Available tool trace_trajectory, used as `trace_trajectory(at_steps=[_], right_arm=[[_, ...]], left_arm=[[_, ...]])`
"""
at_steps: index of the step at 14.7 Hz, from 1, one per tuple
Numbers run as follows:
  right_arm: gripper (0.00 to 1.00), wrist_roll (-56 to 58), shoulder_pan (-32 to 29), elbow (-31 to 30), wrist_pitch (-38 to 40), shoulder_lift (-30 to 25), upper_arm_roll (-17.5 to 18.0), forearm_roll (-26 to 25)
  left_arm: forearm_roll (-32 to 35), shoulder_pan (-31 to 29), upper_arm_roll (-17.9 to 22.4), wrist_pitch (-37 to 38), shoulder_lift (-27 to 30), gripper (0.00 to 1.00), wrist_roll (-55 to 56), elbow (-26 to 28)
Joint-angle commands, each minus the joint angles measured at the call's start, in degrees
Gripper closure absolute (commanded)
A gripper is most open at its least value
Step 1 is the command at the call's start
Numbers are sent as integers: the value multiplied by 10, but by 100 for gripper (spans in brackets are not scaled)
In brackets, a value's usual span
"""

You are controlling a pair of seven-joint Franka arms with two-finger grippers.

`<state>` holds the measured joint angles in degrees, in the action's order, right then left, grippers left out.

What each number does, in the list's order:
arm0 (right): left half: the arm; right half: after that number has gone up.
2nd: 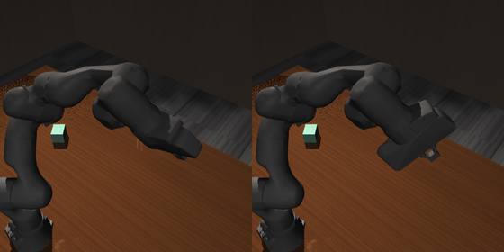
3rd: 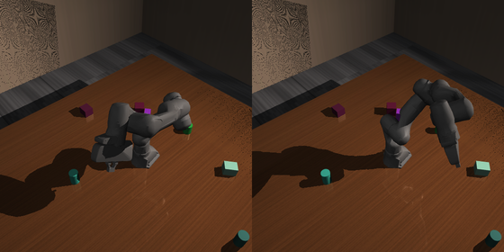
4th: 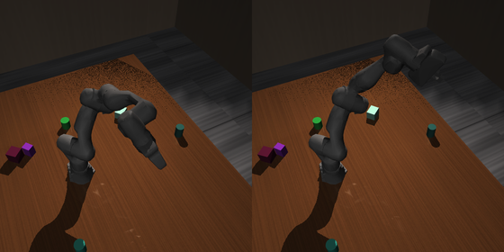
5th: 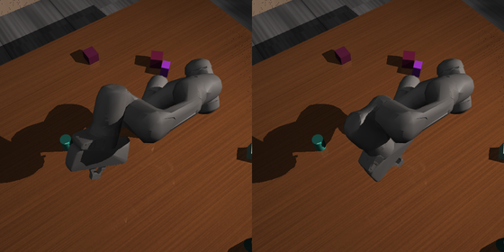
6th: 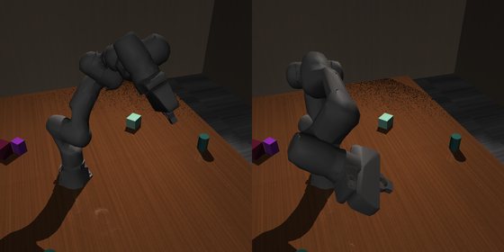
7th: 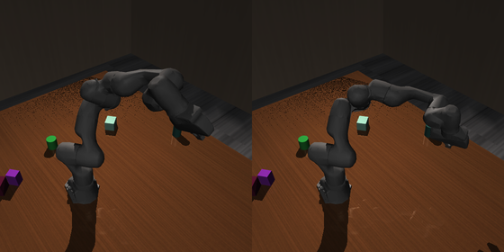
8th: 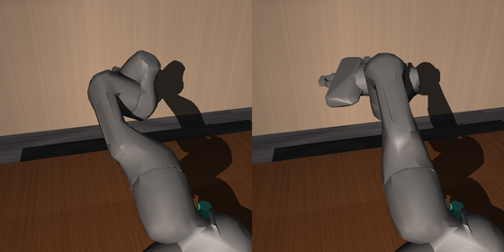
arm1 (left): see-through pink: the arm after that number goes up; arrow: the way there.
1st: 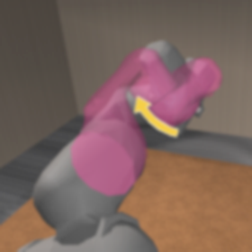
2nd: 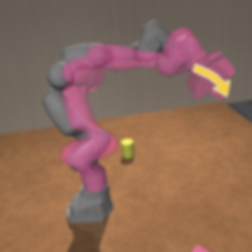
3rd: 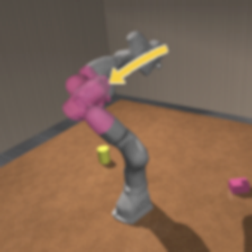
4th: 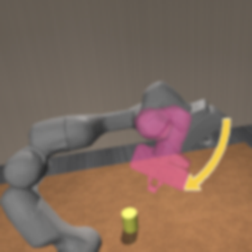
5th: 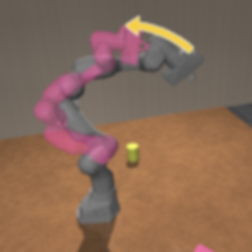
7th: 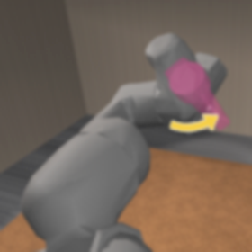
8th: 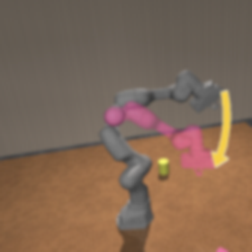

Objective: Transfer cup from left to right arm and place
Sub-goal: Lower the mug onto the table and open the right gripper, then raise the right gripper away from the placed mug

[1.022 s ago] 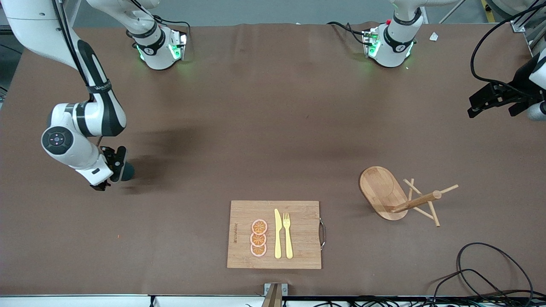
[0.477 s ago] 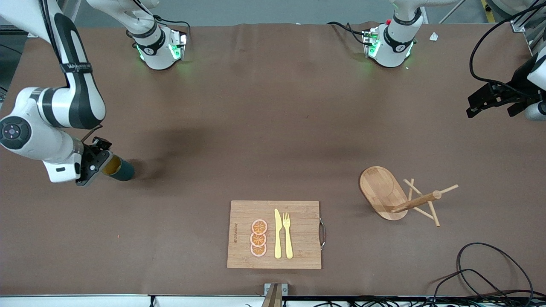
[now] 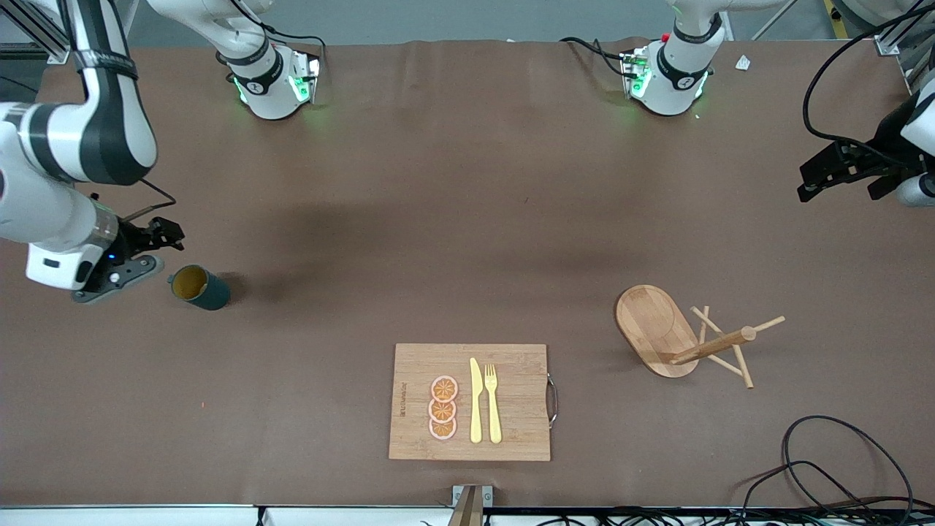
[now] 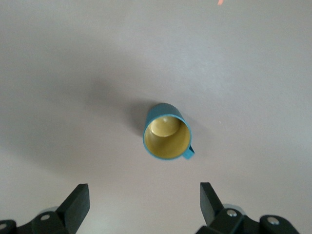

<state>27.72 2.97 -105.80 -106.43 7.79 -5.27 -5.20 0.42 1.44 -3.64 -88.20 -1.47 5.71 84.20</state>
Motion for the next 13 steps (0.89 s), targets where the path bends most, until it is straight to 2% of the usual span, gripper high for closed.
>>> trace_trajectory(at_steps=[1,3,5,8,13], right_arm=[[0,-81,-2,58,57,-1,-2,14],[0,-204,-3,86,94,-1,-3,14],[0,-256,-3,114,126,-1,-3,13],[0,-258,-11,169,180,-1,-4,13],[0,-250,-32,208,189,0,-4,13]], left_arm=[[5,-2,-1,-1,-1,0,-7,-5],[5,-1,-1,-1,-1,0,-7,-5],[5,-1,-1,0,-1,0,-6,-5],[5,-3,-1,0,-1,0,-7,-5],[5,-2,-1,0,-1,0,-7,-5]])
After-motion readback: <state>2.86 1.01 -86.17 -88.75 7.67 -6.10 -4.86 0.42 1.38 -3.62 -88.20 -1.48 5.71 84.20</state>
